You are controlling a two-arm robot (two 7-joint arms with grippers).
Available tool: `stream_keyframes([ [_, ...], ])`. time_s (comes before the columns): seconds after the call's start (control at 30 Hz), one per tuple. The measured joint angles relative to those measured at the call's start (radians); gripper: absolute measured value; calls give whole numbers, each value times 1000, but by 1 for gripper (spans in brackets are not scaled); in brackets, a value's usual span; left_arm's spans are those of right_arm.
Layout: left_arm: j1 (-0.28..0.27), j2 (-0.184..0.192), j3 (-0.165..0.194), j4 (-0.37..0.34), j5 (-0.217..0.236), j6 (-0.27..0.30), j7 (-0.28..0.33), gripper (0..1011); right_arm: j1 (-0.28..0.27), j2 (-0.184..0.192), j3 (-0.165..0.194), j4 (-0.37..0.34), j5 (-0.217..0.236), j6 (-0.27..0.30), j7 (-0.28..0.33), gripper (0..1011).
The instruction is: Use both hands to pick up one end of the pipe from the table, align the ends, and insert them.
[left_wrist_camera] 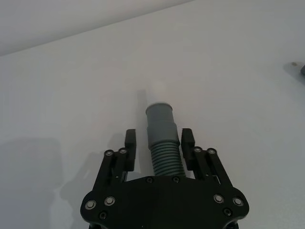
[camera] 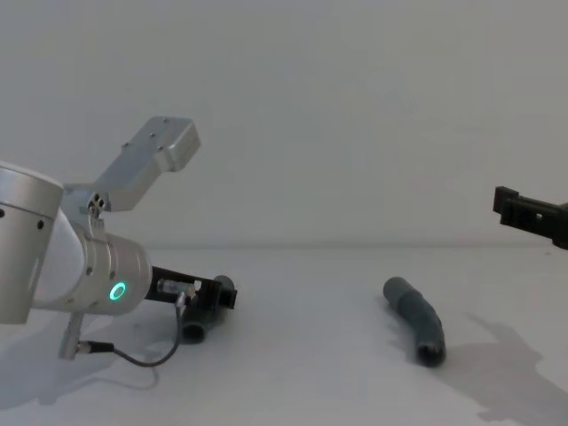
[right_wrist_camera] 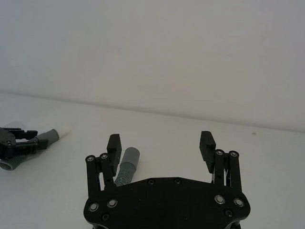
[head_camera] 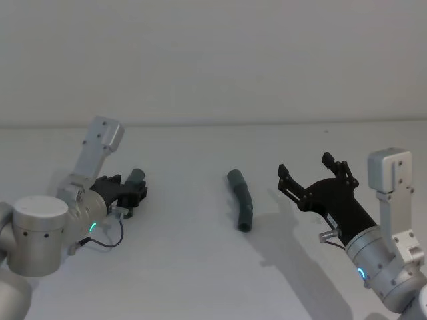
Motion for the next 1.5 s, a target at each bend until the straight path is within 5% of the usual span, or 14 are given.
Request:
stream_keyframes([
  [0.23, -1, 0, 0, 1, 1, 0, 0, 339, 0, 0, 0, 0, 0, 0, 0, 1000],
  [0.97, -1, 0, 0, 2, 1, 0, 0, 325, 5, 1, 0, -4, -2, 21, 0, 1000],
  [1.5, -1, 0, 0, 2, 1, 0, 0, 325, 133, -12, -36, -9, -2, 298, 1, 1000],
])
